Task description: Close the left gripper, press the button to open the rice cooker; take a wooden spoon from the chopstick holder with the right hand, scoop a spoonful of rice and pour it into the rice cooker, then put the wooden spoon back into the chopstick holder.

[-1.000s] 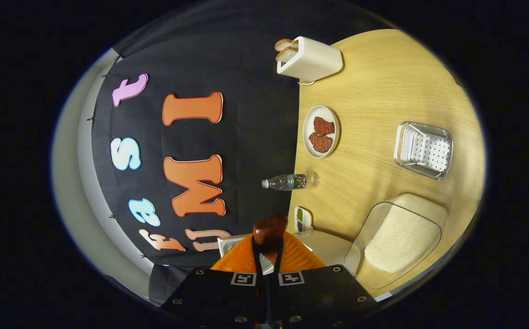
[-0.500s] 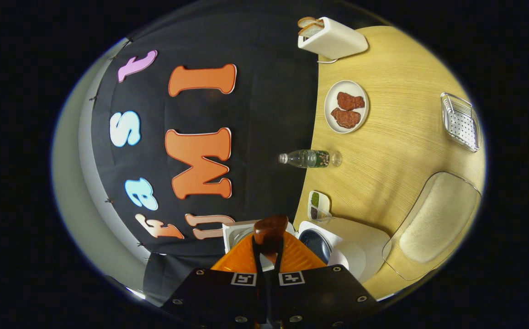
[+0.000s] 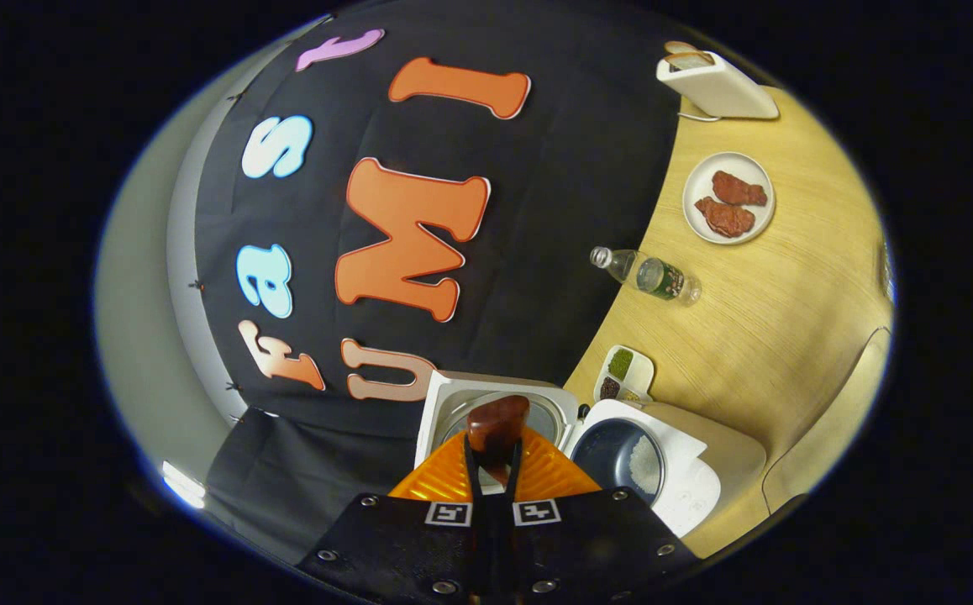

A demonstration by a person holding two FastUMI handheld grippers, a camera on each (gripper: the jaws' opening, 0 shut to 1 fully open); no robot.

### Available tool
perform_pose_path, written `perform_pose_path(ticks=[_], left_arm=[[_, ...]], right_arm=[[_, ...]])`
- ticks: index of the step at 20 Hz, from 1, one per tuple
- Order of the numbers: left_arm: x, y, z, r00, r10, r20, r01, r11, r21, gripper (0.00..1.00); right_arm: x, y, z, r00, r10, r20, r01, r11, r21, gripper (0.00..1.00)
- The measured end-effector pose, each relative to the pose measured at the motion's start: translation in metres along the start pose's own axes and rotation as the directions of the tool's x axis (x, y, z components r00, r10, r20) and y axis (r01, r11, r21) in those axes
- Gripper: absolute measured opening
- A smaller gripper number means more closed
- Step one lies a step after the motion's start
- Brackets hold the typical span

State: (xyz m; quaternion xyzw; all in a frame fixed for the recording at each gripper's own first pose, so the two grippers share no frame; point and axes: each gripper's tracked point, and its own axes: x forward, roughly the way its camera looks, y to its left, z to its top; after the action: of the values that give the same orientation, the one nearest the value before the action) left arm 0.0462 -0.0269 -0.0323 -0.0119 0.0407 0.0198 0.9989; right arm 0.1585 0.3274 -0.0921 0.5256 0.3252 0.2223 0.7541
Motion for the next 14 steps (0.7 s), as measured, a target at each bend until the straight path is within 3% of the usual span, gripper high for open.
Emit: perform_pose_path(ticks=[6, 14], left_arm=[[0.001, 0.009, -0.002, 1.000, 0.014, -0.004, -0.014, 1.000, 0.003, 1.00], [0.005, 0.007, 0.002, 1.000, 0.000, 0.004, 0.000, 1.000, 0.006, 1.00]], right_arm=[[0.009, 0.034, 0.005, 0.997, 0.043, 0.067, -0.025, 0.967, -0.253, 0.04], [0.009, 0.065, 0.009, 0.989, 0.101, 0.112, -0.042, 0.898, -0.437, 0.04]])
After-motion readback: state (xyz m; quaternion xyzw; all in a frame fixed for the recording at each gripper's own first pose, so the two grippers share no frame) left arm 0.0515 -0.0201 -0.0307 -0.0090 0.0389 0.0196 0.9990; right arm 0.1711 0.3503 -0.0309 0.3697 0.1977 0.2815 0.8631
